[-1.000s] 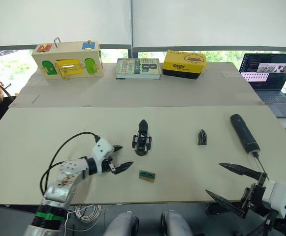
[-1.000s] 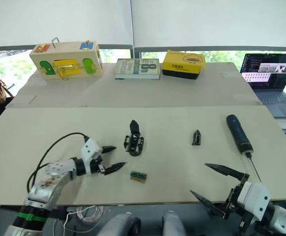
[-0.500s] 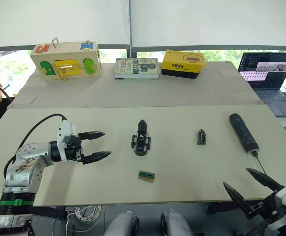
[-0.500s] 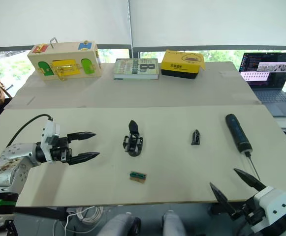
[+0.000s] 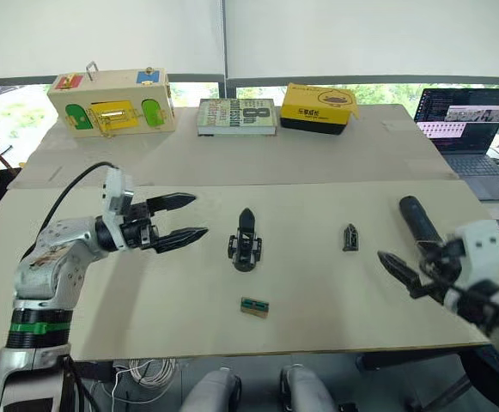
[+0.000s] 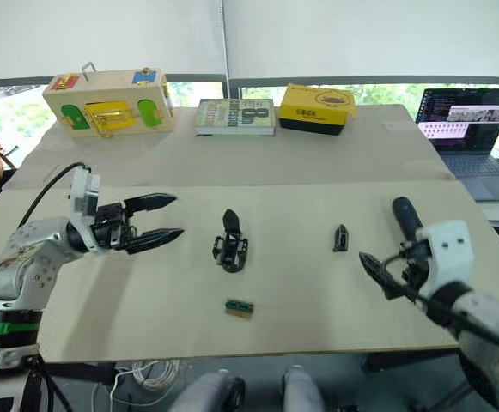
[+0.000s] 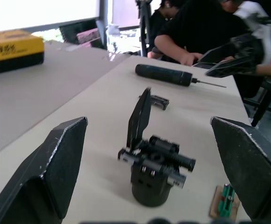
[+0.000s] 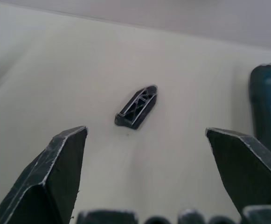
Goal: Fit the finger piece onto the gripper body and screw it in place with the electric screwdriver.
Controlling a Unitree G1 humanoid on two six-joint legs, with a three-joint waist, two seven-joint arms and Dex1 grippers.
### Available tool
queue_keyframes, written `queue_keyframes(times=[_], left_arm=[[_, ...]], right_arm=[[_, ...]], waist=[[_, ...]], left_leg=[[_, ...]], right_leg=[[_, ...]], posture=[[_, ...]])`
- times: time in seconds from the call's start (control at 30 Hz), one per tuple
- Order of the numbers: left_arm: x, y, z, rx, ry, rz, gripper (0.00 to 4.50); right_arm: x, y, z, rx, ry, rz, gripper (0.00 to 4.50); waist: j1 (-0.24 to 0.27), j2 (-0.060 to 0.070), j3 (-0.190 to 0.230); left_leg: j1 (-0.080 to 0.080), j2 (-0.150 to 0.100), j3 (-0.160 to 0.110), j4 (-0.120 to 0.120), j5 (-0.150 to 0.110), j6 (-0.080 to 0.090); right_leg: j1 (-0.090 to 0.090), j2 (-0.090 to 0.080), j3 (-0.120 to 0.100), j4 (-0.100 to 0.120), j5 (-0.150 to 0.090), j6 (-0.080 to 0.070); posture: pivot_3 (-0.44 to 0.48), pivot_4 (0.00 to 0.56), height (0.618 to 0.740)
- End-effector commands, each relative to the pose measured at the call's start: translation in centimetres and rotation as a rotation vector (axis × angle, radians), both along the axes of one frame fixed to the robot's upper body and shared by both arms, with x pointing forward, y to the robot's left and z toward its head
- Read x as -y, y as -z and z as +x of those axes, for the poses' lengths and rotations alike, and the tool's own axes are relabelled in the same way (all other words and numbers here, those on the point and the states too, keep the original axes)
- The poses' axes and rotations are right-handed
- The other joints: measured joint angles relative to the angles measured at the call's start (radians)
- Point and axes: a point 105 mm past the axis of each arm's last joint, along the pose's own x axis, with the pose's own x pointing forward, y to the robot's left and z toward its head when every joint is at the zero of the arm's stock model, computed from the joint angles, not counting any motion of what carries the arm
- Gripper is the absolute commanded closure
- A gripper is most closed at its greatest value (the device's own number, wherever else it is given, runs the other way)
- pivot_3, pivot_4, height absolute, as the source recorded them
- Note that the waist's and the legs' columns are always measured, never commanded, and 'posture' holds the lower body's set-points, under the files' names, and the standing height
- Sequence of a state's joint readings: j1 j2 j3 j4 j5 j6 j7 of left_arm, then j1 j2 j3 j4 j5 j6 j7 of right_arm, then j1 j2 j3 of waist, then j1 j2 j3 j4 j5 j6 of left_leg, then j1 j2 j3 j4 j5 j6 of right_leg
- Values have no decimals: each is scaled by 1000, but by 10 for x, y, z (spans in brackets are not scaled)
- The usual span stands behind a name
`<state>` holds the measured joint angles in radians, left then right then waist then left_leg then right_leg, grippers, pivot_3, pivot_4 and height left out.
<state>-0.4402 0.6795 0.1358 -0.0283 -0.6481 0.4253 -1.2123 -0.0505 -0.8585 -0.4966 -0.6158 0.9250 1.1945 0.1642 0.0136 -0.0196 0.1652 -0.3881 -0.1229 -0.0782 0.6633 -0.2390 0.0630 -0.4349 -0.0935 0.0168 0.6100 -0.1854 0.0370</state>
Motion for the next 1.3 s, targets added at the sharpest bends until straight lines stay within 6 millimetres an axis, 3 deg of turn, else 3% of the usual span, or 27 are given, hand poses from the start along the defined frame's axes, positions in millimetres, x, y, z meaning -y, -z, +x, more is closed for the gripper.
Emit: queue_keyframes(times=[0.03, 0.33, 0.47, 1.1, 1.3], left_arm=[[11, -7, -8, 29, 53, 21, 37], [18, -2, -14, 38, 50, 37, 37], [21, -2, -16, 40, 49, 35, 37], [24, 1, -14, 48, 42, 42, 37], [24, 1, -14, 51, 35, 38, 0]], right_arm=[[7, 1, 13, -148, 59, 21, 0], [-1, 16, 67, -300, 212, 21, 0], [-7, 20, 80, -300, 254, 46, 0], [-23, 55, 84, -377, 312, 4, 0], [-29, 59, 81, -384, 300, 7, 1908]], waist=[[-3, -1, 0], [-2, -1, 0], [0, 0, 0], [-8, 0, 0], [-13, 0, 0]], left_leg=[[-1, 0, 0, 0, 3, 4], [-7, -1, 2, 0, 2, 10], [-7, -2, 2, 0, 2, 9], [-3, -2, 2, 0, 4, 6], [-2, -1, 2, 0, 4, 6]], right_leg=[[-1, 0, 0, 0, 0, -1], [-7, 0, 1, 0, 2, -2], [-8, 0, 1, 0, 2, -2], [-5, 2, 1, 2, 5, -3], [-5, 3, 1, 2, 5, -3]], posture=[[0, 150, 740], [0, 150, 740], [0, 150, 740], [0, 150, 740], [0, 150, 740]])
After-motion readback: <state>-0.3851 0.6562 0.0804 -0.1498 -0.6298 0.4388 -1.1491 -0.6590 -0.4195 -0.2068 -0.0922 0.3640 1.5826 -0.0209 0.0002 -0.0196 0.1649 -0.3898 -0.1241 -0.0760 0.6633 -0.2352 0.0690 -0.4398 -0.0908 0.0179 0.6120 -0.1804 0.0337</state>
